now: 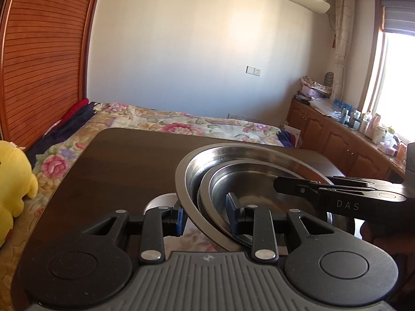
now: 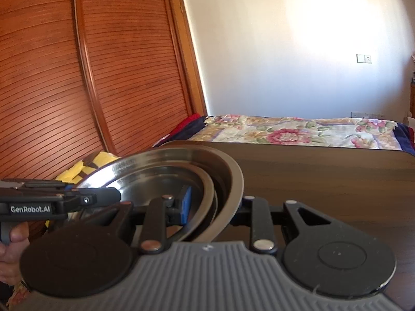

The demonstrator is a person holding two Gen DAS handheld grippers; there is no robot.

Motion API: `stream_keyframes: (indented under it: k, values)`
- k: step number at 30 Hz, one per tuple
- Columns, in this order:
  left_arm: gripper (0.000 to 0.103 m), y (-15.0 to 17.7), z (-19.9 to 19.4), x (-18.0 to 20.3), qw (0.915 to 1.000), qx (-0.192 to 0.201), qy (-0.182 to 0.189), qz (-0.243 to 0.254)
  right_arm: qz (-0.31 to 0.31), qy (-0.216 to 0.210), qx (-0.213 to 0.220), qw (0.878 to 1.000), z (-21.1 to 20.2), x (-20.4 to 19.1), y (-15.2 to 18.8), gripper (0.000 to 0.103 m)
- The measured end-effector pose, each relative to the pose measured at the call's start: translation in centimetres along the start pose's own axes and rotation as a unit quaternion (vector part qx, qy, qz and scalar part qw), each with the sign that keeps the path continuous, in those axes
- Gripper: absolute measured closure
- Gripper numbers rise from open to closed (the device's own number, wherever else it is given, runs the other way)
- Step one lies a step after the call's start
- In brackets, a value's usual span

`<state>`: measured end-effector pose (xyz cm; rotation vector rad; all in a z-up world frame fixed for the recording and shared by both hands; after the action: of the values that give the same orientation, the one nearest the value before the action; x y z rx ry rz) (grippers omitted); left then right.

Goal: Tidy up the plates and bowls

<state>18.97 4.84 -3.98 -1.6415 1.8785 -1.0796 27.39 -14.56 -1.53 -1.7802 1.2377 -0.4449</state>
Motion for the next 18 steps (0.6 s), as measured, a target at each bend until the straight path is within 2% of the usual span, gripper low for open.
stream_keyframes:
  k: [11,18]
  values:
    - [0.069,1.5,-0.3,-2.4,0.9998,-0.016,-0.010,-0.001,-0.005,-0.016,-0.018,1.000,1.6,-2.7,1.0,0.073]
    - [0.069,1.9,0.0,-2.6,0.9996,-0.019,-0.020,0.001,-0.003,-0.018,-0.024,1.000,2.3,-3.4,1.5,0.073]
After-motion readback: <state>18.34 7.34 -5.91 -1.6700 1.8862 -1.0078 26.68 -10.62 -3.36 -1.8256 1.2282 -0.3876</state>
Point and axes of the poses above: each gripper's, at about its wrist camera, not at the fingertips, and z roughly the way its jaws point, x to its right, y to its underside, the point moved 8 cm from there along z, roughly the way its jaws point, and after that the axes turned 10 degrees about -x, right-handed, at the moved point
